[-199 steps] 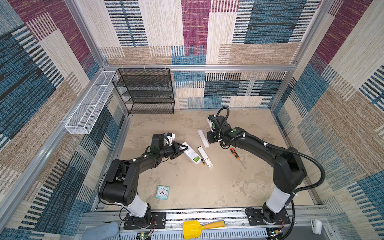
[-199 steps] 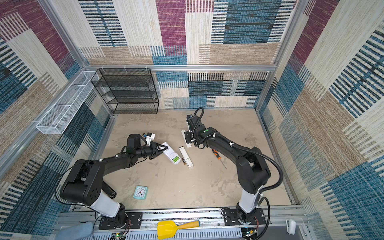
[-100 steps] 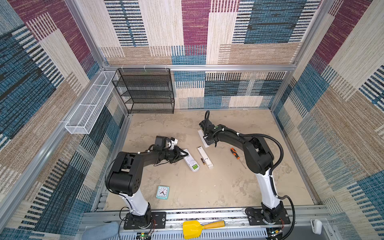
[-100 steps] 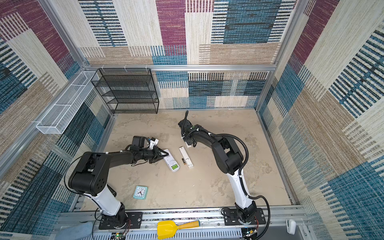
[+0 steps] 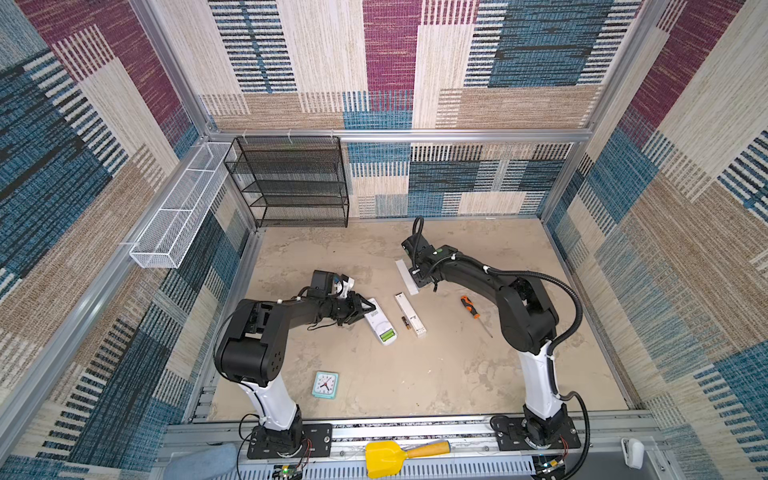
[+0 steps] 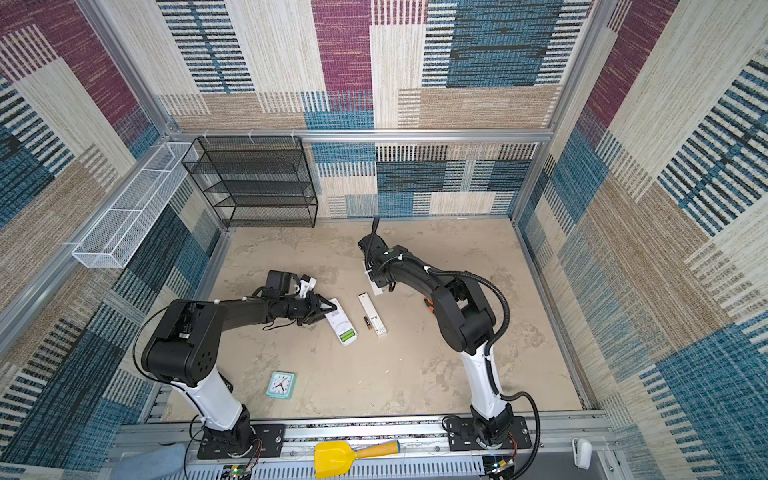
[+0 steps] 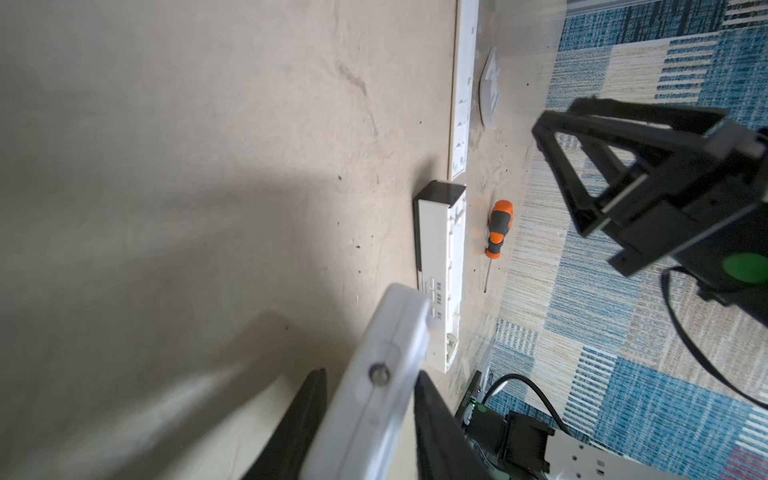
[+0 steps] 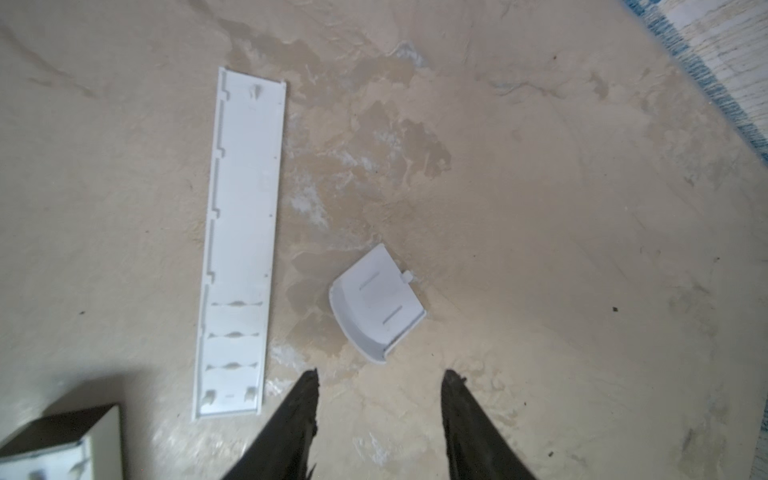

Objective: Unload the batteries from the remote control
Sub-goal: 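Grasp the orange-handled screwdriver on the table with the right gripper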

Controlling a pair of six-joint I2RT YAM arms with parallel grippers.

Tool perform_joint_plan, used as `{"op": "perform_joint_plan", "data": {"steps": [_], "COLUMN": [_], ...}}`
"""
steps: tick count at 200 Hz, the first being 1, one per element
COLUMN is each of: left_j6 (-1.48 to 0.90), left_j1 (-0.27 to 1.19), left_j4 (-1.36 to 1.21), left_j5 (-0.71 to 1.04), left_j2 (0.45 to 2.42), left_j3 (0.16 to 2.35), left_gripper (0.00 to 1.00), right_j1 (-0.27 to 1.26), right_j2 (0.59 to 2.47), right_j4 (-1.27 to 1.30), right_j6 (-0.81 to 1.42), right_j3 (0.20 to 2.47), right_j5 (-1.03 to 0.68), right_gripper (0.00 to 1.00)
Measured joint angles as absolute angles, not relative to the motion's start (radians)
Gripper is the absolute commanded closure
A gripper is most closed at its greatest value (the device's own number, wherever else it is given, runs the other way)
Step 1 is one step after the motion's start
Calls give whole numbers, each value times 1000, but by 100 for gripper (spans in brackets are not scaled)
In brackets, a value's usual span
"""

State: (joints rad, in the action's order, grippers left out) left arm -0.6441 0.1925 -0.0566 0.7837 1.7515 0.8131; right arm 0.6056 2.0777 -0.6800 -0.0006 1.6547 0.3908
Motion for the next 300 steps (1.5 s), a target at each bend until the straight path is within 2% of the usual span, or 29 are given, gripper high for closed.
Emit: {"op": "perform_joint_plan", "data": {"steps": [28, 90, 121, 167, 209, 221, 239, 256, 277, 300], "left_j6": [-595, -505, -490, -487, -487, -488, -488, -488, -495, -500], "left_j1": [172, 150, 148, 152, 170, 176, 186, 195, 221, 279], "left_j4": [6, 167, 217, 250, 252, 253, 252, 255, 254, 250], "left_j5": [750, 627, 605, 610, 615, 614, 614, 612, 608, 602], "left_j2": [1720, 1645, 1621, 1541, 1469, 1449, 1423, 1397, 1348, 1308], "left_j3": [839, 897, 908, 897, 855, 842, 822, 809, 799, 798], "left_gripper": [48, 49, 51, 53, 54, 55, 55, 56, 57, 57], "right_j1": [592, 386, 291, 269, 268, 268, 268, 268, 268, 268], "right_j2": [1956, 1608, 1497, 1518, 1625, 1665, 1701, 1701, 1673, 1616], "right_j4": [-662, -603, -577, -497, -467, -461, -461, -459, -461, -456], "right_j6": [9, 84, 128, 137, 129, 125, 112, 114, 114, 115], "right_j3": [1551, 1120, 949, 912, 937, 957, 965, 966, 963, 949], "right_j5": [359, 164, 33, -78, -57, -43, -35, -45, -46, -52], "right_gripper": [43, 38, 38, 38, 38, 43, 63, 74, 83, 87]}}
